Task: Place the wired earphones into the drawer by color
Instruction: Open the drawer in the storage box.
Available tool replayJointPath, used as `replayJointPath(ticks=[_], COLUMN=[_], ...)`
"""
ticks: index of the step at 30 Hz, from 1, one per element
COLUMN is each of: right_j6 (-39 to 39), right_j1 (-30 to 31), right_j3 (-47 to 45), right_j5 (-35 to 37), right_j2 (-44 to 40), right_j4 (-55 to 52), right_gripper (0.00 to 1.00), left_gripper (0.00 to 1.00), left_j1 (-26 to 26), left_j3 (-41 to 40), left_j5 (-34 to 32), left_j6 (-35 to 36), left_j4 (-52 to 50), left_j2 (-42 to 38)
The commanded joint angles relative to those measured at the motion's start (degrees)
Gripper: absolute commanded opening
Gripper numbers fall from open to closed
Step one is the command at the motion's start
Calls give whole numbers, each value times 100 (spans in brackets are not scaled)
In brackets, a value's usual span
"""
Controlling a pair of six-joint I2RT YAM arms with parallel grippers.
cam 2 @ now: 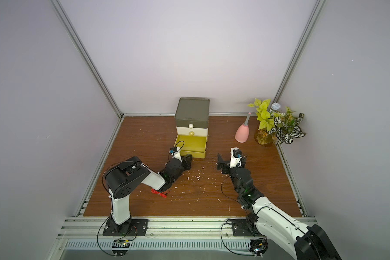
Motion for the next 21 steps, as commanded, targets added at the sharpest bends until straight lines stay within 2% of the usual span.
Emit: replayJointPath(ticks=[1, 11, 21], right_j6=[16, 15, 7], right_j1=[-18, -19, -19], right_j3=[27, 26, 34], right_j5=[41, 41, 41], right_j2=[-45, -28, -13], right_j4=[227, 236, 245], right_gripper=[99, 99, 99], left_gripper=[18, 19, 49], left_j1=[-172, -223, -221], left_j3=[-68, -152, -275], left_j5=[-64, -56, -112], left_j6=[12, -45, -58], left_j4=[397, 403, 392], left_j2=[-249, -250, -383])
